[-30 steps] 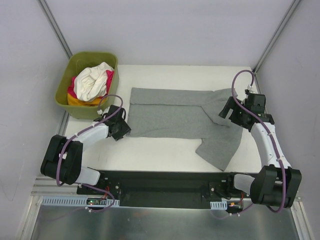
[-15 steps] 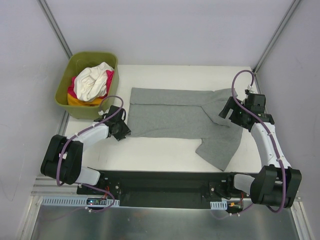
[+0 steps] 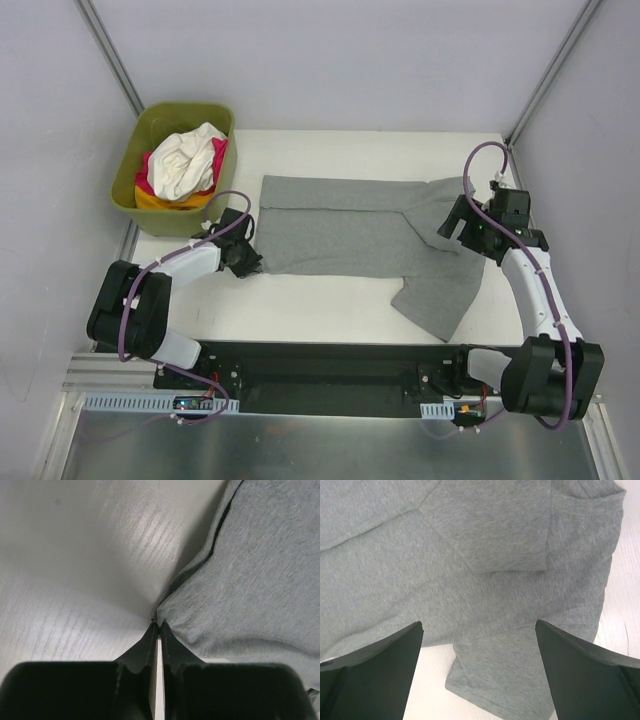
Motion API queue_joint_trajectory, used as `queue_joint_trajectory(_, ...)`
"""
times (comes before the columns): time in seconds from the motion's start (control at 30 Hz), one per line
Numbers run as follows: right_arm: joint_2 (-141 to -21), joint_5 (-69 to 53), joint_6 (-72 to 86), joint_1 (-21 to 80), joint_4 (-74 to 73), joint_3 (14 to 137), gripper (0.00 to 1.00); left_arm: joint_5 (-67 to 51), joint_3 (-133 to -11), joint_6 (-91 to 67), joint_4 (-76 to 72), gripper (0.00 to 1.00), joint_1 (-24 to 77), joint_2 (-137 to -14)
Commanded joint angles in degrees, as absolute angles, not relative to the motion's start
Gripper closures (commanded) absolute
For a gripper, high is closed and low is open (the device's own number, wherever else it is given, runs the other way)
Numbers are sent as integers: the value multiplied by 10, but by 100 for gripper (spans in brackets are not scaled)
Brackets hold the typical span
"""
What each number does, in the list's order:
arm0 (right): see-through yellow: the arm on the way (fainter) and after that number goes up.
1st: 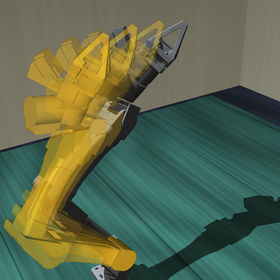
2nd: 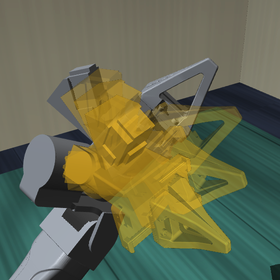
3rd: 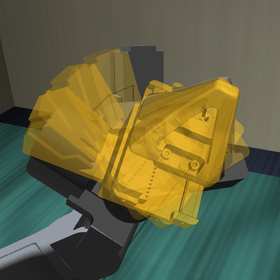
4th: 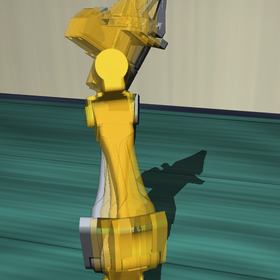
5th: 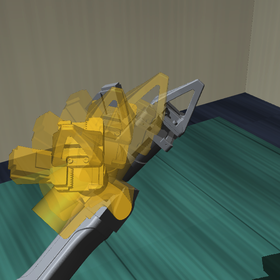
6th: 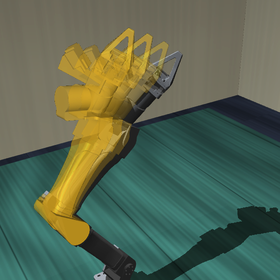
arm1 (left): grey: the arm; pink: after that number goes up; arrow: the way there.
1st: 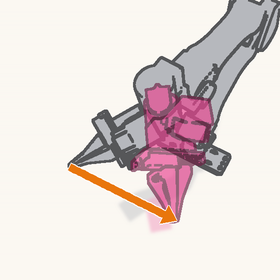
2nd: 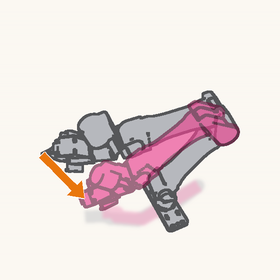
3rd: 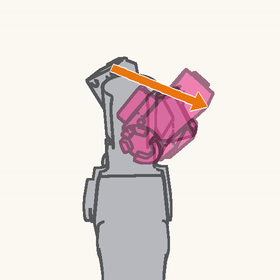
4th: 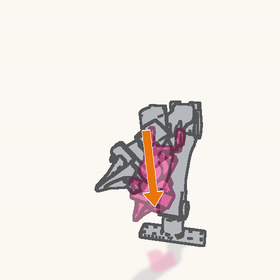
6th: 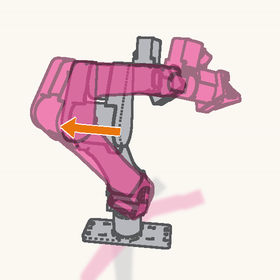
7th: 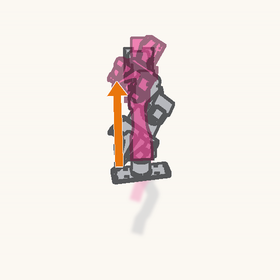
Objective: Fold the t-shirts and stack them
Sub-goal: Grap the side of the flattened tshirt closest away from the robot with both arms
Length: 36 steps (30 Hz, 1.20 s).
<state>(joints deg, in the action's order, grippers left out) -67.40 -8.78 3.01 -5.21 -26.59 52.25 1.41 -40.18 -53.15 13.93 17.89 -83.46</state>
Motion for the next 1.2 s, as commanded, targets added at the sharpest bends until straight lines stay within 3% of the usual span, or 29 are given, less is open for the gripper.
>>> queue_joint_trajectory(0.0,-639,-51,34,-16,-303,517,0,32,-389,-520,172,100,175,-844)
queue_joint_trajectory(0.17,-634,15,25,100,-388,510,0,62,-372,-521,174,100,175,-810)
queue_joint_trajectory(0.5,-611,45,195,276,-552,452,0,76,-361,-525,199,100,173,-808)
queue_joint_trajectory(0.8,-603,-39,275,316,-527,369,0,85,-355,-520,203,100,173,-787)
queue_joint_trajectory(1.17,-626,-31,311,319,-505,330,3,86,-358,-517,205,100,173,-787)
